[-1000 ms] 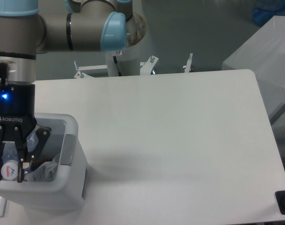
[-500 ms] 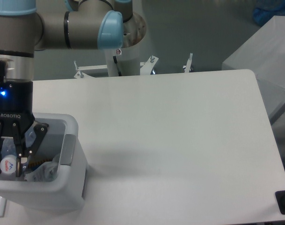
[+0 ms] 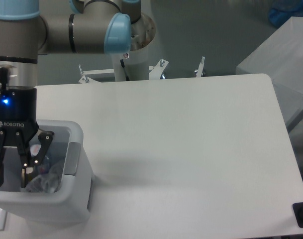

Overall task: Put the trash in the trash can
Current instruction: 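Open the gripper to release the bottle and raise it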

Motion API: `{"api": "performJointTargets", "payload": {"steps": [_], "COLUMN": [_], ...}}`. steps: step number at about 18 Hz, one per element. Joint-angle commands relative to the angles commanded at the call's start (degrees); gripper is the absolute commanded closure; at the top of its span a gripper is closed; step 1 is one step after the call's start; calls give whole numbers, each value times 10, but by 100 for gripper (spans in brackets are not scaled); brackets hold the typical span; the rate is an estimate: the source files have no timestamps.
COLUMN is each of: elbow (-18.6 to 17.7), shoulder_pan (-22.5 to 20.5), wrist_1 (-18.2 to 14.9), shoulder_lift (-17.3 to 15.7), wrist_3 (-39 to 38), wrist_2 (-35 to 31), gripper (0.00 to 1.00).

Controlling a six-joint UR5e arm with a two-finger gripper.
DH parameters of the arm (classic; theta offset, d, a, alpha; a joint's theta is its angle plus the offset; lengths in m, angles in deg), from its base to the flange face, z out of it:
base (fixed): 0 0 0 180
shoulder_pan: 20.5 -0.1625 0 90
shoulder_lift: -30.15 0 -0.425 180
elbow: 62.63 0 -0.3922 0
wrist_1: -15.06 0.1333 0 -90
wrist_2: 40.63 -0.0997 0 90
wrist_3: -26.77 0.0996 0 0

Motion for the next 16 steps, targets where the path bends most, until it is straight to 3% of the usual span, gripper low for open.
{"api": "performJointTargets", "payload": {"steps": [1, 2, 4, 10, 14, 16], "elbow": [0, 1, 6, 4, -40, -68], "shoulder_pan": [0, -2, -10, -95, -138, -169], "wrist_1": [0, 0, 0, -5, -32, -77], "shoulder_lift": [-1, 0, 2, -18, -54, -84], "wrist_3": [0, 1, 1, 17, 180, 269], "wrist_2": [1, 1, 0, 0, -3, -2], "gripper": [48, 38, 3, 0, 0, 0]}}
